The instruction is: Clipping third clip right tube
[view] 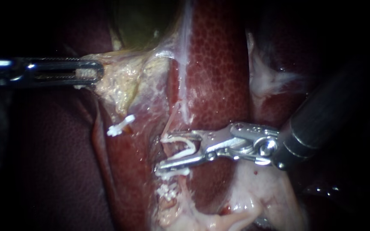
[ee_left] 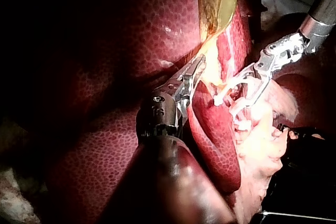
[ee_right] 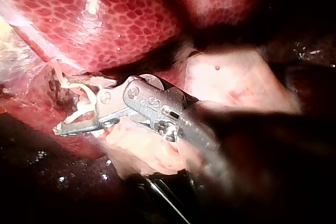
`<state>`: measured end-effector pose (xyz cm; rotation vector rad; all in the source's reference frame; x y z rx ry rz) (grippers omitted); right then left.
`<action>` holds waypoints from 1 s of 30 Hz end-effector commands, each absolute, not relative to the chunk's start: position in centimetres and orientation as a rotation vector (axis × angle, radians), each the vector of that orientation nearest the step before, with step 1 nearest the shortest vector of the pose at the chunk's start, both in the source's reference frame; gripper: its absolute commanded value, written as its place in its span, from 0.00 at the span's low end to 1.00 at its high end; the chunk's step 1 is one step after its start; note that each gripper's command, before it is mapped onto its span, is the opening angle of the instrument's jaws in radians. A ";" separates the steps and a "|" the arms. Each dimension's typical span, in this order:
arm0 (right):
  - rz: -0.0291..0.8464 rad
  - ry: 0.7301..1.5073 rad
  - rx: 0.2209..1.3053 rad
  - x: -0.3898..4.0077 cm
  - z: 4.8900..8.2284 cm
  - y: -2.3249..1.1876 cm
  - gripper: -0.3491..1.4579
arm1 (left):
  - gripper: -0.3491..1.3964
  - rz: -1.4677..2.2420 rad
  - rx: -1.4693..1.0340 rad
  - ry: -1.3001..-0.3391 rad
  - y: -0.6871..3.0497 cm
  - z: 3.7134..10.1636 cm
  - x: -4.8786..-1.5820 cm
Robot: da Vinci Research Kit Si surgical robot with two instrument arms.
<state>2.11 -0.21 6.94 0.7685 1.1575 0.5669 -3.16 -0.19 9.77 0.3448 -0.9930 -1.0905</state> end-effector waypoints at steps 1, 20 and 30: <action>0.566 1.158 0.768 2.12 6.95 -0.21 0.52 | 0.10 -1.091 0.345 -0.993 -0.19 9.77 -3.16; 0.560 1.158 0.788 1.85 6.88 -0.18 0.52 | 0.10 -1.090 0.345 -0.993 -0.19 9.76 -3.15; 0.559 1.148 0.793 1.44 6.78 -0.11 0.52 | 0.10 -1.089 0.348 -0.994 -0.20 9.75 -3.15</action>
